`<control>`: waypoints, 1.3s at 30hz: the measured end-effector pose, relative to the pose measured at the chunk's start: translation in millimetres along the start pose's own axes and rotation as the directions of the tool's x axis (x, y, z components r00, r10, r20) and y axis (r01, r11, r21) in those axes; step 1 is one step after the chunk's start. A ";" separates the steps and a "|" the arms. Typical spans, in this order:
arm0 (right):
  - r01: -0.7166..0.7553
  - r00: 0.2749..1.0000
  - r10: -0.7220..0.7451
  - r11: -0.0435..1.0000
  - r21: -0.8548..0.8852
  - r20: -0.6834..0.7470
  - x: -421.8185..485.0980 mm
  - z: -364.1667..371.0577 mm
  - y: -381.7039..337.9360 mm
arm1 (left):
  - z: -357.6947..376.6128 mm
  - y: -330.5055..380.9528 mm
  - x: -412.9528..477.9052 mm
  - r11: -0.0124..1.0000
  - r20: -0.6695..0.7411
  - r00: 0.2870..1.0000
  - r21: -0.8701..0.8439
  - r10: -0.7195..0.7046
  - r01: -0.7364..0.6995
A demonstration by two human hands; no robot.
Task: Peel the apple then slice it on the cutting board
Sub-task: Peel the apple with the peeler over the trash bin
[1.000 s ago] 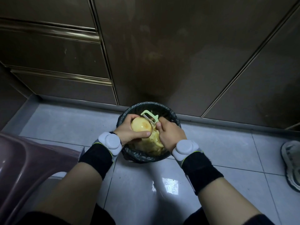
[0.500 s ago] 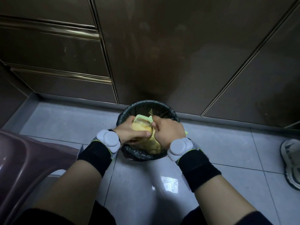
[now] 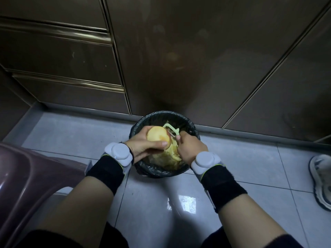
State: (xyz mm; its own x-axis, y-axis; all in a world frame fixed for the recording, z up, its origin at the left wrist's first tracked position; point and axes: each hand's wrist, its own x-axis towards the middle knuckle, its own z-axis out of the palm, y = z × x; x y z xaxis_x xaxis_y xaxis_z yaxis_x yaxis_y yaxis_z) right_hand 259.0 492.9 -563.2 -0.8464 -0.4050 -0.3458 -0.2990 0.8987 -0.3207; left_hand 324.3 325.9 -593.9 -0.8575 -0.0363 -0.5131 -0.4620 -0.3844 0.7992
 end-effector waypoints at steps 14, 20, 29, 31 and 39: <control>0.209 0.974 -0.208 0.978 0.003 -0.086 -9.7 -7.3 -10.2 | -15.8 -8.8 11.9 0.833 -0.187 0.967 0.551 0.173 -0.043; 0.164 0.979 -0.179 0.977 -0.136 -0.102 -9.3 -3.7 -19.9 | -11.1 -5.9 7.8 0.785 -0.221 0.955 0.619 0.197 -0.019; -0.108 0.987 0.107 0.994 -0.002 0.118 5.3 2.2 5.8 | -9.9 -1.1 2.5 0.853 -0.179 0.969 0.520 0.168 -0.052; -0.071 0.996 0.071 0.997 -0.002 0.056 4.1 3.4 2.9 | -8.2 -2.2 1.0 0.877 -0.178 0.972 0.478 0.156 -0.053; 0.117 0.993 -0.115 0.983 0.143 -0.024 0.2 0.2 -3.8 | 2.2 -0.3 -0.1 0.997 -0.045 0.999 0.081 -0.006 0.010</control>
State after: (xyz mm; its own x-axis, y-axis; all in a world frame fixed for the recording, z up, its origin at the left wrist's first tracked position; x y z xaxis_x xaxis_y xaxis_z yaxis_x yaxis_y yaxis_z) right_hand 260.0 489.4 -562.2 -0.8166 -0.5016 -0.2857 -0.3300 0.8116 -0.4820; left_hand 324.0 328.1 -593.4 -0.8439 -0.0750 -0.5313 -0.4869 -0.3088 0.8170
